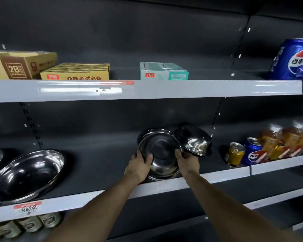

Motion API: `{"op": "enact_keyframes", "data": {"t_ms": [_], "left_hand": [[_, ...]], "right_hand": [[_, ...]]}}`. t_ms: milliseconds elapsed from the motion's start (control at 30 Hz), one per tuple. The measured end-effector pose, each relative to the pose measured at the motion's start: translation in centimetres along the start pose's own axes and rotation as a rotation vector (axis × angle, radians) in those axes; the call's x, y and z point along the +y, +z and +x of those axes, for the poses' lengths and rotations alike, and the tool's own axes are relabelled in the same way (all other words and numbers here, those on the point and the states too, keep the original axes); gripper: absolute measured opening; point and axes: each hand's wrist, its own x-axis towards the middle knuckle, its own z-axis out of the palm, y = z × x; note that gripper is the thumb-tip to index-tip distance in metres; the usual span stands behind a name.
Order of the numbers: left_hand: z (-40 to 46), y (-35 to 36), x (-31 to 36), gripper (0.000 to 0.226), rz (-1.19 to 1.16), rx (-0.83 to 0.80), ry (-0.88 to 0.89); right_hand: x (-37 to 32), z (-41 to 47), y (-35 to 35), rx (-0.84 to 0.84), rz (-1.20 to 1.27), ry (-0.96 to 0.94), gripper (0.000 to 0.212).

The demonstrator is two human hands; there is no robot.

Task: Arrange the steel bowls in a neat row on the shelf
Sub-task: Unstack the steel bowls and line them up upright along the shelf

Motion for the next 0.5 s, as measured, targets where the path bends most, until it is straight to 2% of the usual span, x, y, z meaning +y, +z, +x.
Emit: {"op": "enact_keyframes", "data": {"t_ms": [67, 167, 300, 433, 500], "left_hand": [[-0.3, 0.0, 0.0, 0.067, -0.080, 0.031, -0.011], [-0.9, -0.6, -0.3, 0.058, -0.211, 0.087, -0.004], [-1.6, -2.4, -1.3, 0.057, -0.263, 0.160, 0.010], [-2.2, -5.2, -2.9, 0.056, -0.305, 0.228, -0.006], [-2.6, -6.8, -4.0, 0.051, -0.369, 0.266, -0.003]], "right_hand": [[0.0, -0.3, 0.0, 0.028, 0.034, -0.036, 0.041], [-0.2, -1.1, 0.1, 0.088, 0.097, -0.104, 0.042], [-1.1, -2.6, 1.1, 0.161, 0.136, -0.213, 0.042], [-2.6, -4.2, 2.9, 0.131, 0.152, -0.280, 0.038], [-3.7, -5.1, 4.0, 0.106, 0.149, -0.343, 0.029]]}}
